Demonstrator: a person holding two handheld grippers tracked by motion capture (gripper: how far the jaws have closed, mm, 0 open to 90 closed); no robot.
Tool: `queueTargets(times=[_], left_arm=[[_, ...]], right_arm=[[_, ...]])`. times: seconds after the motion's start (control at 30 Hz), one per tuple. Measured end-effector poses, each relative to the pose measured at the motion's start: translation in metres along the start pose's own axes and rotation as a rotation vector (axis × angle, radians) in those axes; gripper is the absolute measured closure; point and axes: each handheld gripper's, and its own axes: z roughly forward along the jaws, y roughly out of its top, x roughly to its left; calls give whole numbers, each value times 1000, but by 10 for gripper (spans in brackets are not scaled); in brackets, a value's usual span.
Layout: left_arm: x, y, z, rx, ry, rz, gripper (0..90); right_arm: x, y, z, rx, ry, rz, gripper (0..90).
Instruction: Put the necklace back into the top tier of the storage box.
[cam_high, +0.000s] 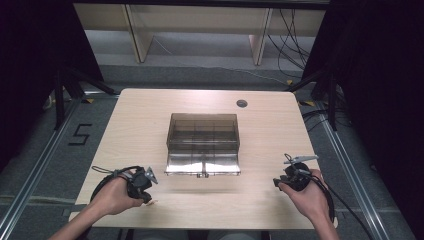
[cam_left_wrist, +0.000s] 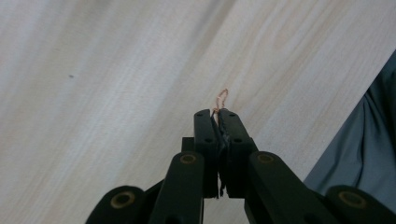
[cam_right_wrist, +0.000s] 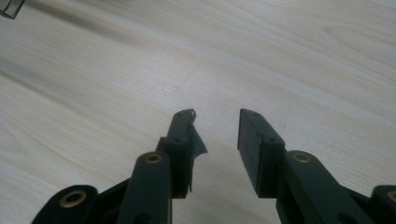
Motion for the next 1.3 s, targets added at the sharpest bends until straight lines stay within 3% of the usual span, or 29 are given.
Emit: queueTargets(times=[0.1, 0.13, 0.2, 0.37, 0.4, 0.5, 0.53, 0.57, 0.63, 0.7, 0.73, 0.9, 1.1, 1.13, 1.23, 1.3], left_arm=[[1, -2, -6, -29, -8, -17, 867], [1, -4, -10, -66, -14, -32, 867], [2, -6, -14, -79, -16, -20, 867], [3, -11, -19, -127, -14, -43, 866], [2, -13, -21, -179, -21, -75, 867], [3, -15, -24, -208, -25, -82, 866], [6, -17, -28, -247, -31, -88, 866], [6, -17, -28, -247, -31, -88, 866], [6, -20, -32, -318, -29, -131, 866], [7, -20, -34, -333, -24, -125, 867], [6, -21, -36, -388, -27, -164, 867], [10, -24, -43, -468, -26, -187, 866], [12, -25, -47, -531, -20, -202, 866], [11, -26, -49, -566, -15, -210, 866], [12, -26, -52, -576, -10, -200, 867], [10, -25, -53, -640, -19, -215, 867]], right_arm=[[0, 0, 0, -7, 0, 3, 662], [0, 0, 0, -3, 4, 2, 662], [-1, 0, 0, 2, 3, 3, 662], [0, 0, 1, -9, 0, 4, 662], [0, 0, 0, -1, -2, 1, 662], [0, 0, 0, 2, -1, 1, 662], [0, 0, 1, 3, 0, 2, 662], [0, 0, 1, 3, 0, 2, 662], [0, 0, 1, 2, -2, -10, 662], [0, 0, 1, 2, -2, -8, 662], [1, 0, 1, 5, 1, 4, 662], [0, 0, 1, 1, -1, 2, 662], [0, 0, 1, 1, -1, 2, 662], [0, 0, 1, 1, -1, 1, 662], [0, 0, 1, 3, 2, 2, 663], [0, -1, 1, 5, 1, 3, 662]])
